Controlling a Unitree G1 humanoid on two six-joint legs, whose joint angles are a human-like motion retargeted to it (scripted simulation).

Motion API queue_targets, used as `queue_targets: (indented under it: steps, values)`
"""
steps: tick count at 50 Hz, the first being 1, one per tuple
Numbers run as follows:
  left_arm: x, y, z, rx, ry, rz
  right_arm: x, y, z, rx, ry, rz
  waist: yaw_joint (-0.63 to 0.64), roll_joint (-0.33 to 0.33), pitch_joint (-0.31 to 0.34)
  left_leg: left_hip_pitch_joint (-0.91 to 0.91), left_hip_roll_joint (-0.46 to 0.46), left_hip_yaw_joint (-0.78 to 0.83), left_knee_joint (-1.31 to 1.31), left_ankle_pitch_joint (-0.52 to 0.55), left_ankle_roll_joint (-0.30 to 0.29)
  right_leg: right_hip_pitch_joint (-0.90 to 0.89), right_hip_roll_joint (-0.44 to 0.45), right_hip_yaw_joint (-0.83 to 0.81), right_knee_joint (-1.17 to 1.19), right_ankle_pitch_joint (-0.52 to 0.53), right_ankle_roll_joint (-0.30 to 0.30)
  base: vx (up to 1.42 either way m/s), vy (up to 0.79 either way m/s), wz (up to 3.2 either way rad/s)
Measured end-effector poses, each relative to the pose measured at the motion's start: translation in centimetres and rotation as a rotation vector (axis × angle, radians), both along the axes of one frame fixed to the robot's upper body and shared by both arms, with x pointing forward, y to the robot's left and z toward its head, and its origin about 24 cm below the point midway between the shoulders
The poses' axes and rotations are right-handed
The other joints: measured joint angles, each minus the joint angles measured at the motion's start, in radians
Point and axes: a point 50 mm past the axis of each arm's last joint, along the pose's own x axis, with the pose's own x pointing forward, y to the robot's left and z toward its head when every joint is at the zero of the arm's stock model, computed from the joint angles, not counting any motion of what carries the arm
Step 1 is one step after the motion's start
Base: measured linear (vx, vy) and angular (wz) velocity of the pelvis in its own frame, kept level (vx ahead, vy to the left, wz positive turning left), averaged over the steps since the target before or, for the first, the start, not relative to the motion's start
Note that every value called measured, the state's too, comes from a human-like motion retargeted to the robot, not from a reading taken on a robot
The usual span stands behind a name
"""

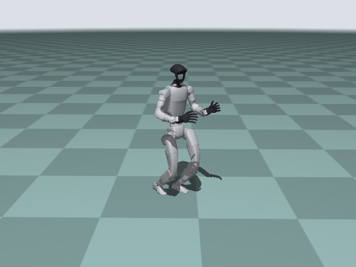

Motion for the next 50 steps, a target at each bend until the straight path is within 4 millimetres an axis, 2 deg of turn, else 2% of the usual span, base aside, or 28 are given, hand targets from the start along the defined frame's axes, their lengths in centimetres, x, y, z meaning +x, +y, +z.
queue_targets:
  steps: [10, 25, 32, 38, 43, 47, 50]
  values:
    - [-0.1, 0.1, -1.3, 0.037, 0.041, 0.004, 0.7, -0.3, 0.0, 0.046, 0.02, -0.003, 0.014, 0.06, 0.01, -0.02, 0.098, -0.021, 0.042, -0.007, -0.031, 0.043, 0.095, -0.021, -0.119, 0.013, -0.021, -0.02, -0.01, -0.01]
    - [0.9, -1.3, -2.9, 0.125, 0.121, -0.041, 2.2, 0.0, -0.4, 0.038, 0.105, 0.044, 0.038, 0.115, 0.02, -0.135, 0.185, -0.068, 0.077, 0.041, -0.095, 0.005, 0.178, -0.067, -0.234, 0.059, -0.02, -0.11, -0.04, -0.01]
    - [0.6, -2.1, -5.5, 0.266, 0.221, -0.09, 2.6, 1.0, -1.6, -0.031, 0.171, 0.078, 0.045, 0.146, 0.026, -0.207, 0.223, -0.069, 0.135, -0.033, -0.092, -0.094, 0.173, -0.107, -0.197, 0.086, -0.006, -0.2, -0.03, 0.01]
    - [0.1, -2.5, -8.6, 0.401, 0.339, -0.127, 3.1, 1.9, -2.7, -0.091, 0.212, 0.089, 0.031, 0.172, -0.018, -0.21, 0.278, -0.013, 0.245, -0.094, -0.049, -0.232, 0.165, -0.135, -0.177, 0.131, -0.005, -0.23, 0.0, 0.08]
    - [-0.7, -2.0, -11.1, 0.465, 0.44, -0.117, 3.1, 2.3, -3.4, -0.105, 0.218, 0.065, 0.013, 0.216, -0.037, -0.112, 0.334, -0.005, 0.375, -0.112, -0.04, -0.338, 0.191, -0.151, -0.143, 0.181, -0.014, -0.25, 0.03, -0.01]
    - [-1.2, -1.4, -12.3, 0.495, 0.486, -0.087, 2.9, 1.9, -3.6, -0.101, 0.202, 0.024, -0.006, 0.26, -0.045, 0.014, 0.356, -0.033, 0.415, -0.082, -0.072, -0.416, 0.222, -0.167, -0.124, 0.229, -0.024, -0.27, 0.06, -0.11]
    - [-1.3, -1.3, -12.6, 0.504, 0.495, -0.064, 2.8, 1.3, -3.8, -0.093, 0.189, -0.021, -0.026, 0.276, -0.048, 0.106, 0.332, -0.058, 0.372, -0.063, -0.102, -0.475, 0.221, -0.179, -0.1, 0.259, -0.027, -0.31, 0.09, -0.04]
